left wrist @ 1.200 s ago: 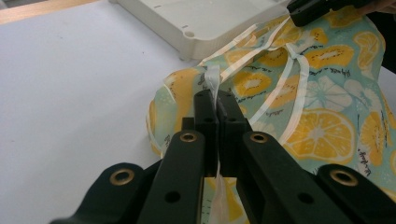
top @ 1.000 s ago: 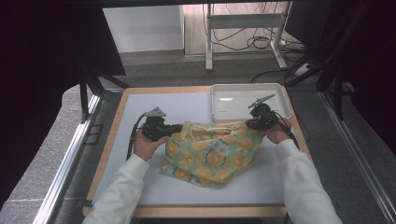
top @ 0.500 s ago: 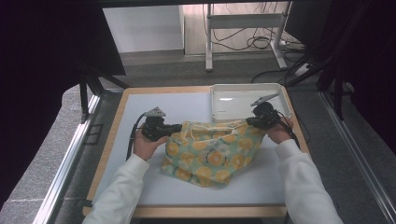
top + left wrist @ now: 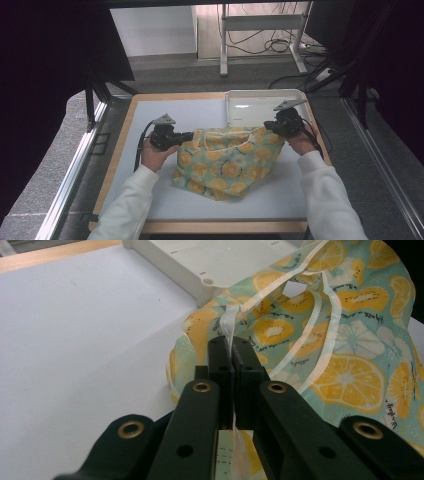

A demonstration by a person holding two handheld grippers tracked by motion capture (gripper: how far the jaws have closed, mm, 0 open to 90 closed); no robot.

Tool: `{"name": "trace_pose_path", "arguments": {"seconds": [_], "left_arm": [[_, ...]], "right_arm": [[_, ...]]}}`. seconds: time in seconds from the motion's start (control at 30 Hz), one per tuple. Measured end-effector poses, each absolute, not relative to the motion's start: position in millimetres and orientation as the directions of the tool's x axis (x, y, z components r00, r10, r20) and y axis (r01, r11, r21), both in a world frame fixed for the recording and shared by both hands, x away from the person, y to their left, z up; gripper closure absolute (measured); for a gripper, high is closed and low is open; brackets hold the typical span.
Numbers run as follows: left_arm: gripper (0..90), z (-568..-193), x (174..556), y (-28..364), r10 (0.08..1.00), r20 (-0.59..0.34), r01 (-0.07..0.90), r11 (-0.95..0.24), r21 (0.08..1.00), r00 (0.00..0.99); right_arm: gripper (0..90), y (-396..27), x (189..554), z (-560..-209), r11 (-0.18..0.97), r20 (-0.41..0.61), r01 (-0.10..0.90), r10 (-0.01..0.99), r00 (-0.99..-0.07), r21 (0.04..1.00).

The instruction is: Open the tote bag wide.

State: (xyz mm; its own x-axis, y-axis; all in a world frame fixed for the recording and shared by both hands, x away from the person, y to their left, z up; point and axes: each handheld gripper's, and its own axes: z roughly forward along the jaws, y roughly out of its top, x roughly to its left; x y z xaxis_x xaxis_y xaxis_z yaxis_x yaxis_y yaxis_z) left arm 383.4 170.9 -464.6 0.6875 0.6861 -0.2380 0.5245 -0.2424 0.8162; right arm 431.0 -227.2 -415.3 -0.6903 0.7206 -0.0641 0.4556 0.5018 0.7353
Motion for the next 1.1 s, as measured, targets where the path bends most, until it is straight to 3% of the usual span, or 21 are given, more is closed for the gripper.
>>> {"name": "trace_pose_path", "arguments": {"seconds": [1.1], "left_arm": [[89.7,-460,381,176,0.689,-0.236,0.515,-0.229,0.826,0.685]], "right_arm": [[89.1,-230,416,-407,0.442,-0.033,0.415,0.714,-0.699,0.795]]}}
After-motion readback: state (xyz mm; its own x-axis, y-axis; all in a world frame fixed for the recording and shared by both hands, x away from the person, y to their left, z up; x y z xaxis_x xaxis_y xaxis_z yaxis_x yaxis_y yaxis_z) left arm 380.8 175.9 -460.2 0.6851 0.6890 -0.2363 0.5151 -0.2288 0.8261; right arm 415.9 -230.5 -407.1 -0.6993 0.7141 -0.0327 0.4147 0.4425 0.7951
